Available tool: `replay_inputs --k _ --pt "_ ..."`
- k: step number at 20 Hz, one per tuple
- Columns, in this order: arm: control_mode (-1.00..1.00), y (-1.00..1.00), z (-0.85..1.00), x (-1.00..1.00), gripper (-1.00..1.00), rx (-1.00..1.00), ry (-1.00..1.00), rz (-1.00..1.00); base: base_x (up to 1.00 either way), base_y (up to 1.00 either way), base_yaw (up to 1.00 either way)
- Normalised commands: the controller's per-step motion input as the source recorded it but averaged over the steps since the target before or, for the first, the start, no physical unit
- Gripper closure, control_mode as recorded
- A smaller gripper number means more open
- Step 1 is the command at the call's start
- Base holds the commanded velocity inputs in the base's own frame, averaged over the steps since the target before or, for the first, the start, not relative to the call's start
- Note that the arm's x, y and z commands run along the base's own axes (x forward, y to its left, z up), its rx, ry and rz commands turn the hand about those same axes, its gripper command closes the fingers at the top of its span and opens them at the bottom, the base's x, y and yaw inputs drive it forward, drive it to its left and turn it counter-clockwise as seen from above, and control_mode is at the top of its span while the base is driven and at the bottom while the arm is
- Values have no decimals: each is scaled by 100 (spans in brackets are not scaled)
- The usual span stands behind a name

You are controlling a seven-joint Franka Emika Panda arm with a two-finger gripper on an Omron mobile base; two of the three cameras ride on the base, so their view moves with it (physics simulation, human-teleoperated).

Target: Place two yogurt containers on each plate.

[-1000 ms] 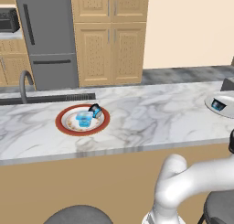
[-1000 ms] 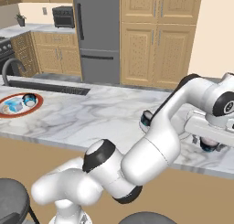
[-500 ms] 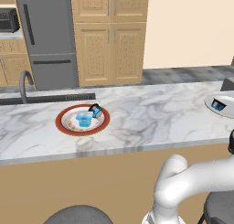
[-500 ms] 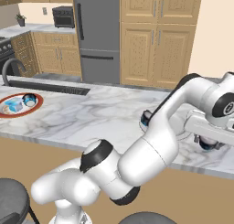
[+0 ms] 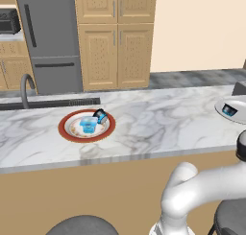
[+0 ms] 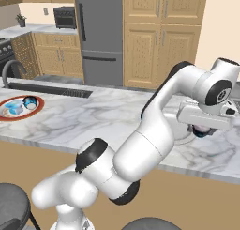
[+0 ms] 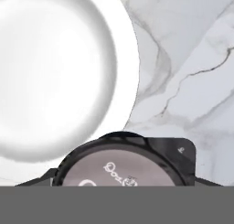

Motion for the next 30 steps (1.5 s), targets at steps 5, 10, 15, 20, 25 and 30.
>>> replay_inputs --k 5,10,15,20,25,30 --pt "-100 12 3 47 100 0 -2 5 0 0 0" --pt "-100 30 3 6 100 0 -3 0 0 0 0" --pt "-100 16 1 -14 100 0 0 0 0 0 0" --pt "-100 20 -3 -9 100 -2 0 0 0 0 0" --pt "-100 9 -7 0 100 -2 0 0 0 0 0" --pt "-100 8 -18 0 100 0 0 0 0 0 0"
